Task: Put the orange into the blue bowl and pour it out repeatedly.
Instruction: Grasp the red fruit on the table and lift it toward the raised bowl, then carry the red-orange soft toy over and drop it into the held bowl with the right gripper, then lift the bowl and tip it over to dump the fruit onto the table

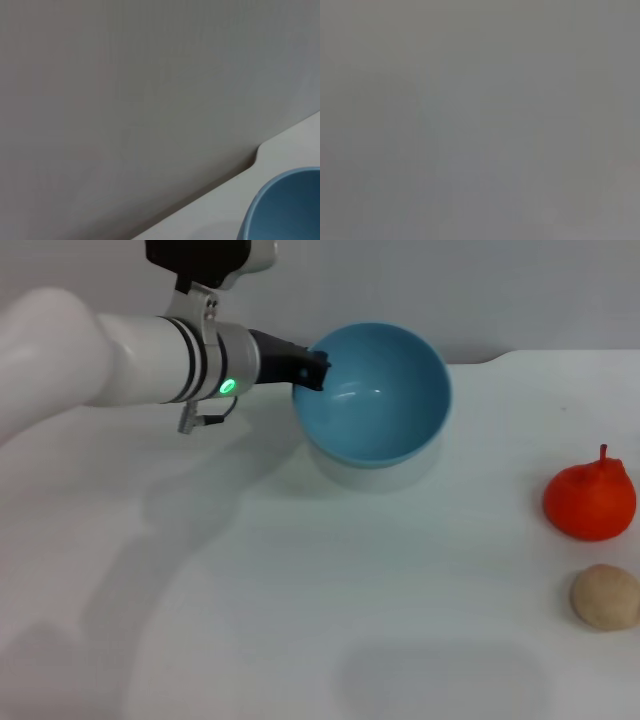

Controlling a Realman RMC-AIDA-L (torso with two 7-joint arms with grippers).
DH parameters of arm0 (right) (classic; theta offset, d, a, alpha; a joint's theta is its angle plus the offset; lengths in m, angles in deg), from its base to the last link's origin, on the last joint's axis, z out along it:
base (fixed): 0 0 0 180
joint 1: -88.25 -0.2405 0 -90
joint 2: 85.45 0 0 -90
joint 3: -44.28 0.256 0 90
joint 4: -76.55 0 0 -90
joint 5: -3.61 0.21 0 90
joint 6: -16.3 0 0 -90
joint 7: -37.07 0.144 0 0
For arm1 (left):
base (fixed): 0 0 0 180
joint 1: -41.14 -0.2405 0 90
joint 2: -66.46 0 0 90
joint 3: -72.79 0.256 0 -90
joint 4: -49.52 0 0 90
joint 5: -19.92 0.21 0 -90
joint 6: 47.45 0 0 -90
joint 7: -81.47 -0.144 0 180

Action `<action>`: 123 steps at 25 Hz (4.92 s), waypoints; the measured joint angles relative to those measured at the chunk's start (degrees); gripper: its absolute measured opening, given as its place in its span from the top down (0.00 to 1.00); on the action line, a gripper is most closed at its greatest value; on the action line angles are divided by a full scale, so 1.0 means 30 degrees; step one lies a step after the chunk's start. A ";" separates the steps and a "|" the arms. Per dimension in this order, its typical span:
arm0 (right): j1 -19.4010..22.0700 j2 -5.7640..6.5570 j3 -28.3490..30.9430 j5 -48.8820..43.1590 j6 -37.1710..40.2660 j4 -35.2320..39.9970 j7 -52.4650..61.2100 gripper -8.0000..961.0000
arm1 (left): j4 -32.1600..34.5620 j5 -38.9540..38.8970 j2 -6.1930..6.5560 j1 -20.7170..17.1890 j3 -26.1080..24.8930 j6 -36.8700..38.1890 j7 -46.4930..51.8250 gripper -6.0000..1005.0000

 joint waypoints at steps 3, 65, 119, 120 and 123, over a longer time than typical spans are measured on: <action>-0.0928 0.0006 -0.0155 -0.4240 0.0045 0.3153 0.4784 0.18 | -0.0064 0.1139 0.0022 0.0127 -0.0639 0.0671 0.0540 1.00; -0.4283 0.0028 -1.0325 -0.9779 0.4208 1.1144 1.3942 0.82 | 0.1216 0.5589 -0.0009 0.0370 -0.3435 0.4031 0.1915 1.00; 0.2925 -0.0061 -1.3081 0.7737 -0.3057 0.4327 0.0418 0.45 | 0.8060 0.8746 -0.0007 -0.2885 0.3139 -0.1621 -0.2705 1.00; 0.2927 -0.0063 -1.2965 0.7764 -0.2940 0.4140 0.0405 0.41 | 0.8277 0.9604 -0.0013 -0.3083 0.3872 -0.2068 -0.2743 1.00; 0.2907 -0.0081 -1.2770 0.7804 -0.2717 0.3653 0.0389 0.30 | 0.8749 1.2137 -0.0089 -0.3903 0.5717 -0.3485 -0.2856 1.00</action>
